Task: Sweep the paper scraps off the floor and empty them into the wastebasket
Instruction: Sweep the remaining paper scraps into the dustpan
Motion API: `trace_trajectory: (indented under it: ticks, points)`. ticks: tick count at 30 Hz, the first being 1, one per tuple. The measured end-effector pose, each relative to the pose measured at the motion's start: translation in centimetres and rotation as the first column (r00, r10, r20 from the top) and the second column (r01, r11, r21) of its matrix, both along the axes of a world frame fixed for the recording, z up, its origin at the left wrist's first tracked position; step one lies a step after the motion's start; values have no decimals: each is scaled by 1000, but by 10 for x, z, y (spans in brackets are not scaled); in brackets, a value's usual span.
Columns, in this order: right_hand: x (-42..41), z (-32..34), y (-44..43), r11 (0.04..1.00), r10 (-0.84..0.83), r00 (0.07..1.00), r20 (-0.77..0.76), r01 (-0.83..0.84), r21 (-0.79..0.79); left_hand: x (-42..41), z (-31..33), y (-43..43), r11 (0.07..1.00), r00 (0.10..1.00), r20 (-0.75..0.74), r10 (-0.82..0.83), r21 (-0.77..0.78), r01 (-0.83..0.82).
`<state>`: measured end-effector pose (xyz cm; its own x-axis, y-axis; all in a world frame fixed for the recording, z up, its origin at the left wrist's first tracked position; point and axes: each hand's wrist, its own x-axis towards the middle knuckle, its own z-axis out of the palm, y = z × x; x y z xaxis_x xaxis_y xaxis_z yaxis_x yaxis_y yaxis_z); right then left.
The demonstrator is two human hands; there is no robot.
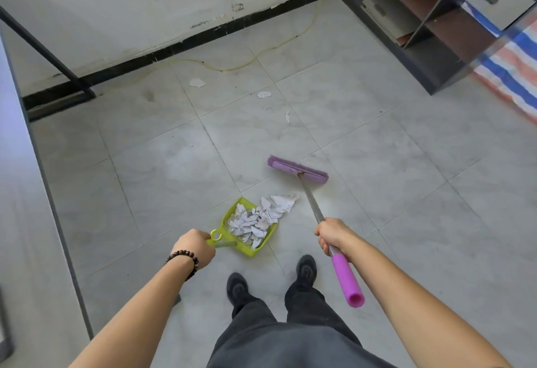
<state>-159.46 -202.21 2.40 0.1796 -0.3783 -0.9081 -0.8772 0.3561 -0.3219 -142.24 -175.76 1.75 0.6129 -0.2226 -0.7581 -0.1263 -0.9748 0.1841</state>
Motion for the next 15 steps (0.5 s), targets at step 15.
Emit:
trace_trajectory:
  ticks: [15]
  points:
    - [-17,44,36,826,-55,994,-93,98,556,-8,7,2,999,998,56,-32,28,30]
